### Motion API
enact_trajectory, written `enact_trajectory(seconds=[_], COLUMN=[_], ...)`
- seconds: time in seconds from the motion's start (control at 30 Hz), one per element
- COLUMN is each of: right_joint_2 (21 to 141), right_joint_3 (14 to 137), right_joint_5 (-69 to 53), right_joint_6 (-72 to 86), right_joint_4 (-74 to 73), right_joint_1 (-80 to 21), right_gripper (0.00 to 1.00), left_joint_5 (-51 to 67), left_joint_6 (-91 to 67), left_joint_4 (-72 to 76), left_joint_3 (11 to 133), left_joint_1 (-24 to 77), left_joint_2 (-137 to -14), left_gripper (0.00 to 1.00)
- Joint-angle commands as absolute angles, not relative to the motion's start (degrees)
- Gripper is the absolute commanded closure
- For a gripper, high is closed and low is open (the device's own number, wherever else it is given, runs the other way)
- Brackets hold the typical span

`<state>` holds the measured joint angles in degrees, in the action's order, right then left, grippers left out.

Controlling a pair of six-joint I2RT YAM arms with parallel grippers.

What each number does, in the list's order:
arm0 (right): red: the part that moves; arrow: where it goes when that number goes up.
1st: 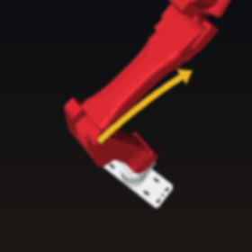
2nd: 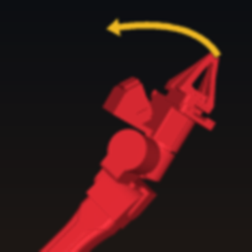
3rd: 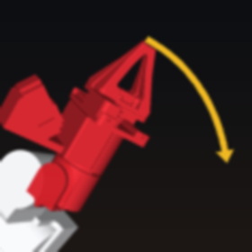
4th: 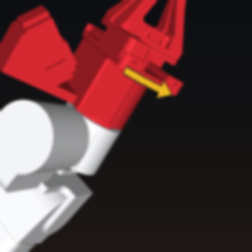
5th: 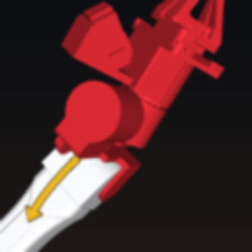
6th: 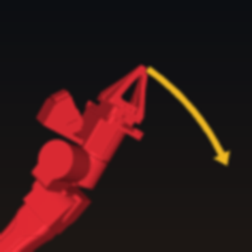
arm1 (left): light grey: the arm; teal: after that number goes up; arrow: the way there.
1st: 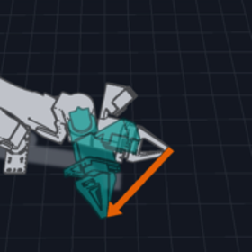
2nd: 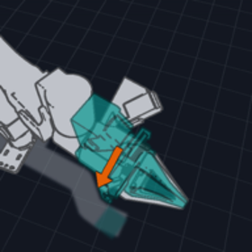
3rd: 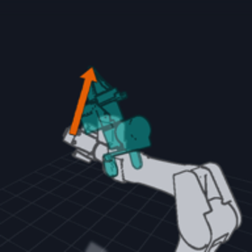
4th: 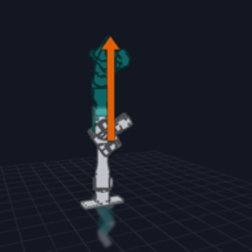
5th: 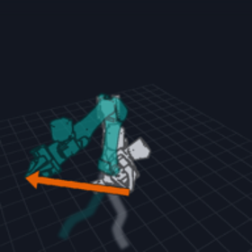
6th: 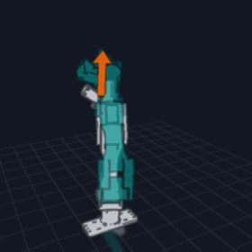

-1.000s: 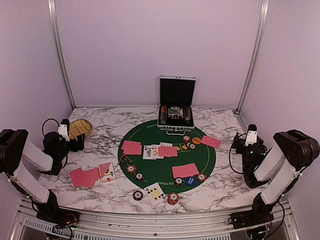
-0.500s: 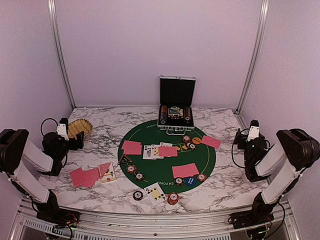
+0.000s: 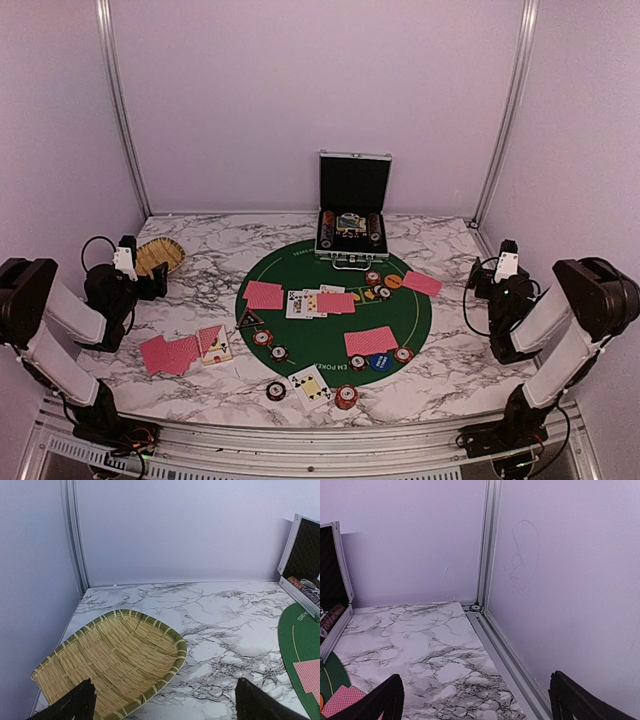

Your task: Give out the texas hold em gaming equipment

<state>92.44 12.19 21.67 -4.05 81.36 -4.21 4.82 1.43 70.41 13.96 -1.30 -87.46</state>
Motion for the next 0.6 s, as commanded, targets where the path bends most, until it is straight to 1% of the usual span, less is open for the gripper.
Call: enact_trajectory(seconds=[0.0,0.57], right_joint_2=[92.04,92.07], right_joint_3=[12.66,12.67], right_joint_5=[21.27,21.35], right_joint_6=[-3.14,-3.16], right_joint_4=[81.04,81.04], right_joint_1=[-3.96,-4.11], right_gripper=[0.01,0.01], left_joint_5=[4.11,3.60], left_joint_6=[1.17,0.92], left_joint_4=[72.33,72.33], left_joint_3=[14.08,14.06], left_joint_1=[-1.60,-1.60], left_joint_2=[-87.66,-87.71], left_gripper=[0.01,0.01])
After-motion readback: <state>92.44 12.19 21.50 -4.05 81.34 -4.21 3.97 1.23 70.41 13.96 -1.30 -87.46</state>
